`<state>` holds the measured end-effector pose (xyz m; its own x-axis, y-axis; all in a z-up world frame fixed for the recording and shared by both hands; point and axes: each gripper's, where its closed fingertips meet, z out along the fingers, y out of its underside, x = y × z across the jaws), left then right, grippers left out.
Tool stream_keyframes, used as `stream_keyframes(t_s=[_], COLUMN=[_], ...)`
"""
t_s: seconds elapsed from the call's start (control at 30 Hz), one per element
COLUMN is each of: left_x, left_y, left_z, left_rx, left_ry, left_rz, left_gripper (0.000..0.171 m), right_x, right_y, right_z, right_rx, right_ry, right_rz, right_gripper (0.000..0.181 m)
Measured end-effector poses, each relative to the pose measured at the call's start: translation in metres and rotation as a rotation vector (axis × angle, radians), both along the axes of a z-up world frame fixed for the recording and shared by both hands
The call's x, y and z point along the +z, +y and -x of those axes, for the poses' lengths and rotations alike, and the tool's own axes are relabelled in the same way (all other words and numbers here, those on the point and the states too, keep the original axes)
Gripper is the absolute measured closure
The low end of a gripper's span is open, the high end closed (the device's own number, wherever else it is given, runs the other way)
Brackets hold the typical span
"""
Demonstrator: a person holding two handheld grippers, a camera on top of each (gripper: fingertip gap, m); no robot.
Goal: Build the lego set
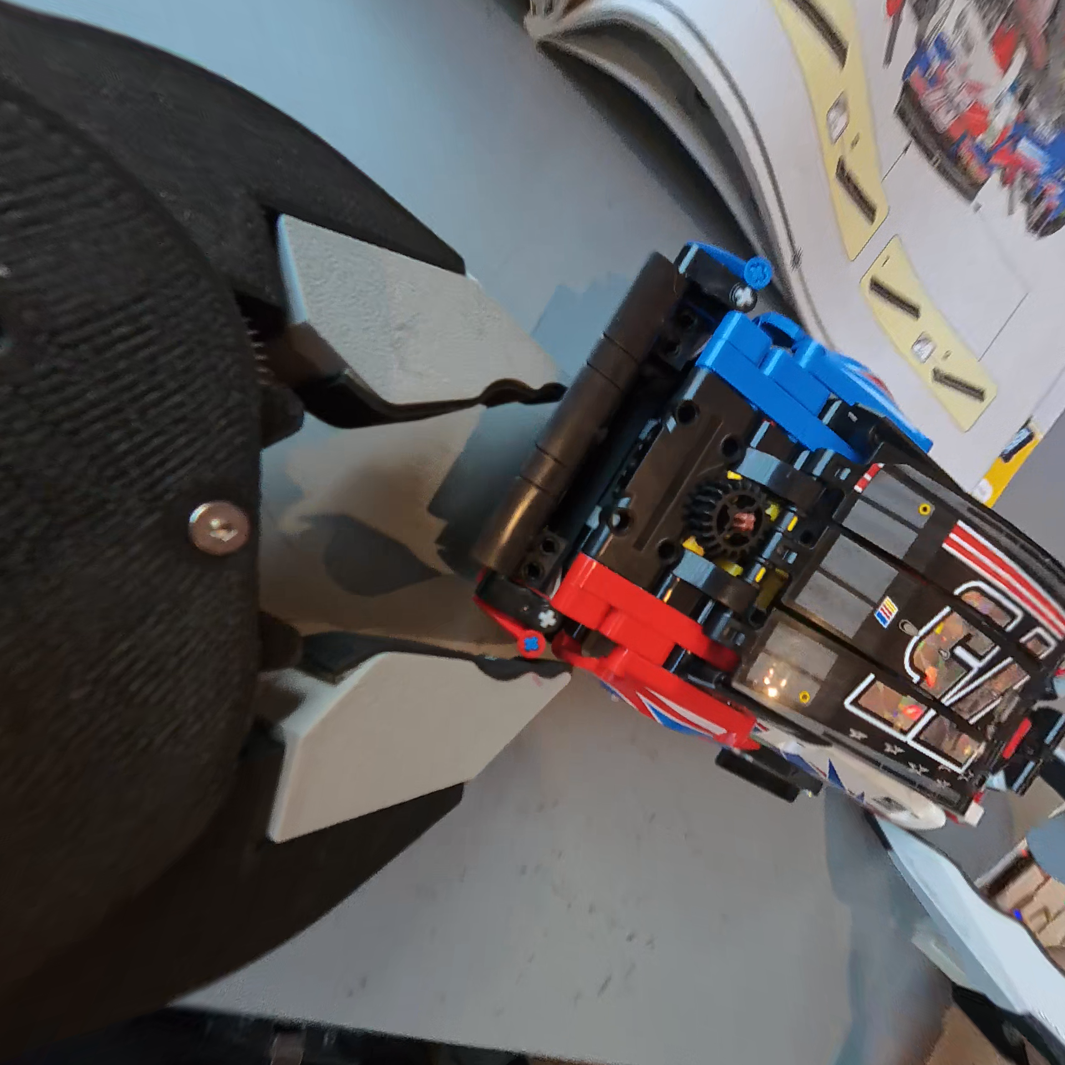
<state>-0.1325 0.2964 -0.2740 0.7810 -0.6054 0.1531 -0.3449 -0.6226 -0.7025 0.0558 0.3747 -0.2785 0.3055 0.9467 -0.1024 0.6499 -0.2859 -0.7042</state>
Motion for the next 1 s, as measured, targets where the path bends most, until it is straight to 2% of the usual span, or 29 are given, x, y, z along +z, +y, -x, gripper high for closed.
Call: stream_keyframes(t_s=[0.13,0.2,0.33,0.53,0.6,0.67,0.77,0.87,1.0], left_x=[-0.001,-0.005,-0.015,-0.018,-0.018,-0.017,-0.018,-0.018,-0.01], left_y=[0.0,0.001,0.013,0.012,0.012,0.013,0.013,0.007,0.001], left_z=[0.001,-0.006,-0.009,-0.013,-0.011,-0.011,-0.012,-0.013,0.001], left_rx=[0.046,0.06,0.096,0.086,0.091,0.092,0.086,0.038,-0.032], left_ry=[0.086,0.115,0.191,0.139,0.143,0.143,0.139,0.149,0.209], left_rz=[-0.083,-0.112,-0.088,-0.056,-0.056,-0.058,-0.063,-0.067,-0.17], left_gripper=[0.067,0.066,0.052,0.054,0.058,0.059,0.058,0.05,0.059], right_x=[0.007,0.006,-0.002,0.002,0.003,-0.003,-0.014,-0.015,-0.014], right_y=[0.003,0.0,0.003,0.002,-0.001,0.006,0.006,0.006,0.006], right_z=[0.003,0.007,0.011,0.027,0.032,0.034,0.039,0.04,0.038], right_rx=[-0.06,-0.051,-0.068,-0.072,-0.063,-0.101,-0.089,-0.087,-0.08], right_ry=[0.06,0.063,0.023,0.078,0.1,0.066,-0.022,-0.023,-0.017], right_rz=[-0.039,-0.056,-0.077,-0.031,0.016,0.023,-0.003,-0.002,0.0], right_gripper=[0.091,0.084,0.074,0.056,0.042,0.049,0.039,0.038,0.04])
